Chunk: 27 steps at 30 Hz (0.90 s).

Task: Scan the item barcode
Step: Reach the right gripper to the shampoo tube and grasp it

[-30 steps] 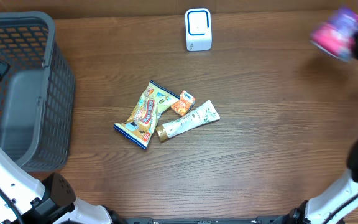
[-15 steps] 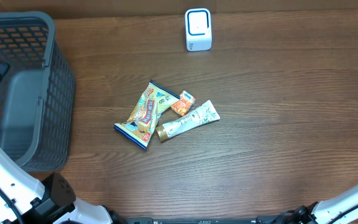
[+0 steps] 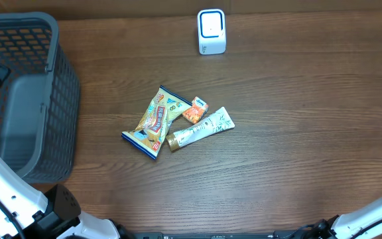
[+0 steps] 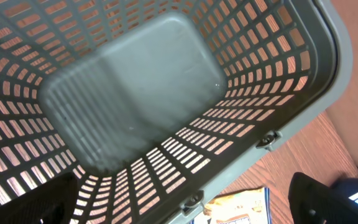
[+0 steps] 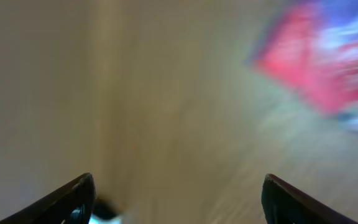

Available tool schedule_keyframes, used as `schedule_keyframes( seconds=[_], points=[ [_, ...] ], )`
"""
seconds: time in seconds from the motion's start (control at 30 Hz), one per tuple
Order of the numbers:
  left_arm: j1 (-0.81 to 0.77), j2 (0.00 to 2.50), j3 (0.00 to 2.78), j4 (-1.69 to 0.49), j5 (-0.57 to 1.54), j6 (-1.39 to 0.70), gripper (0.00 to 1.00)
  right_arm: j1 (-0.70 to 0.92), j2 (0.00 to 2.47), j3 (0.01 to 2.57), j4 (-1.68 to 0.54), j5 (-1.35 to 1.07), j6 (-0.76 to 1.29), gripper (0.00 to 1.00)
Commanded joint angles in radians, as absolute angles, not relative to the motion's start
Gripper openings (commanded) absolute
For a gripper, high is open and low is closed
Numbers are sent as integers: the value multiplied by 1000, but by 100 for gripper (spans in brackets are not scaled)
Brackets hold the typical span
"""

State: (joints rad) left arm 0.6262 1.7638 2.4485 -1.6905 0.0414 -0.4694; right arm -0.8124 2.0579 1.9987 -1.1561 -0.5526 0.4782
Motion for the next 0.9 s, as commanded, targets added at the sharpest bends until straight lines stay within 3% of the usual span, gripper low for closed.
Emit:
schedule_keyframes(
  seconds=[0.0,0.13,0.3,0.57,0.73,0.87],
  points=[
    [628,1765,2454,-1689,41,-476,100,-670,1936,2038,-1247,-825,220,89],
    [628,1765,2454,-1689,41,-476,100,-427,1938,2000,-1427,-794,68,92],
    [628,1765,2454,-1690,41,-476,100,-140,1938,1876,-1374,-747,120,98],
    [628,1765,2454,-1689,42,-476,100,256,1937,1698,-1245,-467,493,100],
    [628,1765,2454,-1689,41,-476,100,477,1938,1639,-1140,-338,834,100],
    [628,1765,2454,-1689,42,-476,99,591,1938,1597,-1087,-234,974,100]
  ],
)
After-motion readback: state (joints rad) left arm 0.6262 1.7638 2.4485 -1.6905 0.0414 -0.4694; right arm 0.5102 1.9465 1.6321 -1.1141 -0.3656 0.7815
